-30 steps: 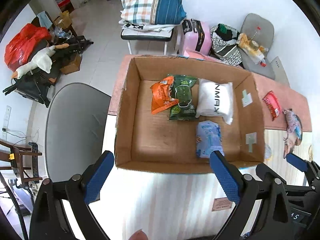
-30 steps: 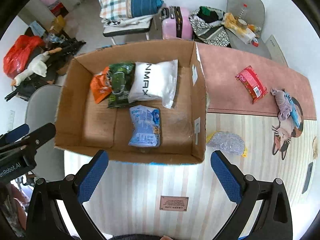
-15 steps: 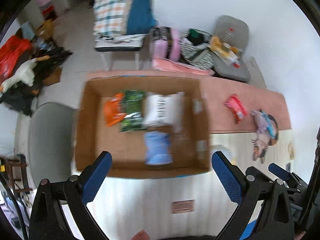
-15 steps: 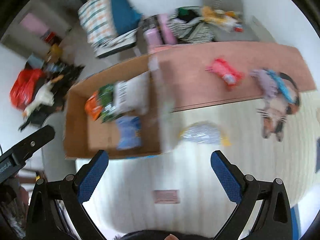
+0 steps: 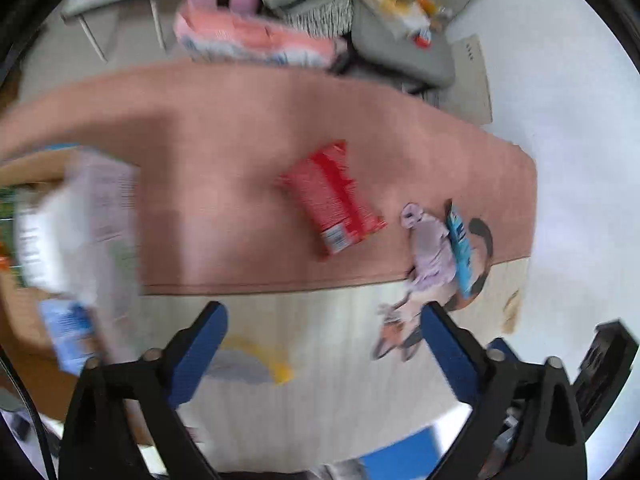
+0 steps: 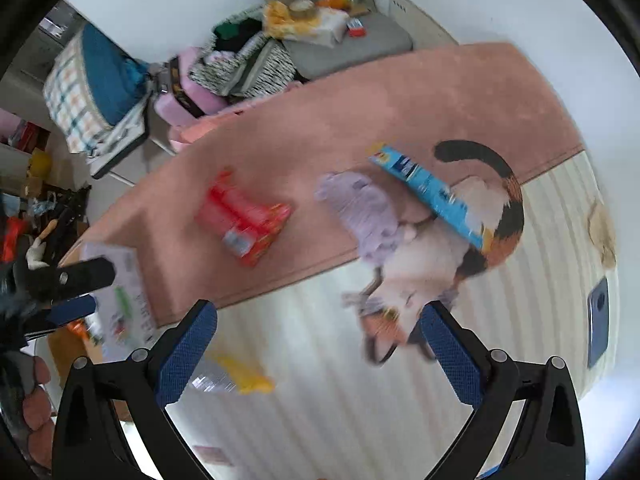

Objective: Organize soft objects
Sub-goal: 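Grasp the red snack packet with the left tool while the right tool grasps the lavender cloth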

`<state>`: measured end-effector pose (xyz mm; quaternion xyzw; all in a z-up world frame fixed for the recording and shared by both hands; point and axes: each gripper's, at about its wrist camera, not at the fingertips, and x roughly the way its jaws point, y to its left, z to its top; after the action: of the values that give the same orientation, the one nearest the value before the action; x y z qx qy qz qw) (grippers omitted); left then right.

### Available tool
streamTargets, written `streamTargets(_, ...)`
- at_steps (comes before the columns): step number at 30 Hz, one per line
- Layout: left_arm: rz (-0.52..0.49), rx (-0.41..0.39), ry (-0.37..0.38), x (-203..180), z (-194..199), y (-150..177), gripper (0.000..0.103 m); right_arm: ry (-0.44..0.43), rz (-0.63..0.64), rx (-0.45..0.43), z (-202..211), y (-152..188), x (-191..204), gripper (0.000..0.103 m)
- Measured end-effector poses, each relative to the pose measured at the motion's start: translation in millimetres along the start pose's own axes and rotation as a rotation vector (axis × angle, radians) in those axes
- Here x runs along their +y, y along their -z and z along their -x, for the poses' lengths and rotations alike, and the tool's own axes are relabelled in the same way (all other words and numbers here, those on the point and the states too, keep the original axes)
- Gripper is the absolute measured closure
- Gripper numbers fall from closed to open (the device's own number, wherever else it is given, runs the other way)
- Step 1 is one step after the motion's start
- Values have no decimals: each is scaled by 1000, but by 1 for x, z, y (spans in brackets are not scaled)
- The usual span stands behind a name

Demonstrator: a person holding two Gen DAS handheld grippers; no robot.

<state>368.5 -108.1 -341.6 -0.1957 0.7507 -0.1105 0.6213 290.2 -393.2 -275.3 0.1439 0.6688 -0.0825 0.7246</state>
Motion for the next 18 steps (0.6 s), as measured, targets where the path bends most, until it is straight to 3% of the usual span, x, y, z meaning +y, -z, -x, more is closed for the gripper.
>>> streamTargets(5,107,109,-3,-9,-64,-44,29,-2,16,99,-53,-41,-15,3)
streamTargets(13,190,152,-33,-15,-112,-78,29,-19,45,196,-102,-69,-19,5)
streamTargets(16,172,153,-92,-18,-119,-82,31,-19,51,217,-113,-72,-18,5)
streamTargets(18,111,150,-169,-23,-122,-81,46,-18,59,233,-119,-72,-17,5)
